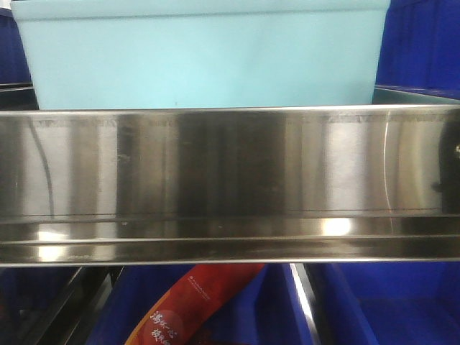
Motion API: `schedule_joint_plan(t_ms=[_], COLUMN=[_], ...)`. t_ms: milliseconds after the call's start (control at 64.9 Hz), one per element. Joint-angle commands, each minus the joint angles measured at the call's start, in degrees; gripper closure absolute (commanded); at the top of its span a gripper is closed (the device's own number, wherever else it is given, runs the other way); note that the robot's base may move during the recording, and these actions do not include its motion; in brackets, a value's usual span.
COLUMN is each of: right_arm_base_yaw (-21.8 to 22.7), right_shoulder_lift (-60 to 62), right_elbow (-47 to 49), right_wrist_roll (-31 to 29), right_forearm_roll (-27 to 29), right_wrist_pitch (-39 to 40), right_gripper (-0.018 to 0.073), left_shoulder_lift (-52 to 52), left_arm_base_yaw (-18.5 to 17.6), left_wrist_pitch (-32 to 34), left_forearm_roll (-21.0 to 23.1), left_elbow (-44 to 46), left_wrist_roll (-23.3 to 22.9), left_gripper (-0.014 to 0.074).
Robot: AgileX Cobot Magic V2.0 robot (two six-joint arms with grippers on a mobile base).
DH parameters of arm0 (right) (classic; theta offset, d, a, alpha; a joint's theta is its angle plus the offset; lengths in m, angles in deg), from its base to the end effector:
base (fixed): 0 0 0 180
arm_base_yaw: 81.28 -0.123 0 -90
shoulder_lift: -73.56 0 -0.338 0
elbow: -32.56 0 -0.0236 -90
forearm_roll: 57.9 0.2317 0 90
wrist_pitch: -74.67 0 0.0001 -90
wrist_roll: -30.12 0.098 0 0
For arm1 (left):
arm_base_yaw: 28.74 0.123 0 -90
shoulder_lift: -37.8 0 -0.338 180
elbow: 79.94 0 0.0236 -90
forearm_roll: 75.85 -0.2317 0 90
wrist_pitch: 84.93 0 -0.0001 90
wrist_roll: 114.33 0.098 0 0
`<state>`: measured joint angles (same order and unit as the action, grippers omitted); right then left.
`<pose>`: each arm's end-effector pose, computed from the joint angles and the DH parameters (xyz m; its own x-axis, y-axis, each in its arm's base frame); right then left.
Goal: Fetch blue bin and place on conveyor start
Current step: 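Close both grippers on opposite side walls of the light-blue bin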
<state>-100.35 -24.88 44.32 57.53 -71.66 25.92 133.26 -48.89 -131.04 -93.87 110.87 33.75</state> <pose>0.3348 0.0972 0.4265 -0.6932 0.0862 -0.7155 0.0167 0.9945 0.1036 0.3216 -0.0947 0.4440 -0.6190 -0.1146 -0.7770 -0.0315 0.9921 -0.1212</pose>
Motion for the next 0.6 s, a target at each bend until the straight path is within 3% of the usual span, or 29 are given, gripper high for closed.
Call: schedule_joint_plan(t_ms=[0, 154, 339, 401, 447, 509, 586], right_arm_base_yaw=[-0.73, -0.77, -0.77, -0.77, -0.77, -0.77, -0.77], right_shoulder_lift=[-2.75, -6.88, -7.94, -7.94, -7.94, -7.94, -7.94], right_elbow=[4.17, 9.15, 10.51, 10.51, 10.51, 10.51, 10.51], right_wrist_roll=[1.29, 0.73, -1.52, -1.51, -1.51, -1.51, -1.51], right_forearm_roll=[-1.92, -1.92, -1.92, -1.92, -1.92, -1.92, -1.83], right_wrist_pitch=[-4.32, -10.02, -10.5, -11.07, -11.14, -11.14, -11.29], right_gripper=[0.0701, 0.0701, 0.0687, 0.0603, 0.0531, 0.0361, 0.0265], left_shoulder_lift=[1.12, 2.84, 3.36, 3.36, 3.36, 3.36, 3.49], left_arm_base_yaw=[-0.43, -0.43, -0.43, -0.43, -0.43, -0.43, -0.28], left_wrist_pitch=[-0.06, 0.05, 0.58, 0.58, 0.2, -0.98, -2.59], left_forearm_roll=[-0.29, -0.16, -0.5, -1.16, -1.16, -1.2, -1.2], left_elbow=[0.86, 0.86, 0.86, 0.86, 0.86, 0.86, 0.86], left_wrist_roll=[-0.86, -0.86, -0.86, -0.86, -0.86, -0.86, -1.63], left_gripper=[0.0708, 0.0708, 0.0693, 0.0643, 0.0557, 0.0419, 0.0317])
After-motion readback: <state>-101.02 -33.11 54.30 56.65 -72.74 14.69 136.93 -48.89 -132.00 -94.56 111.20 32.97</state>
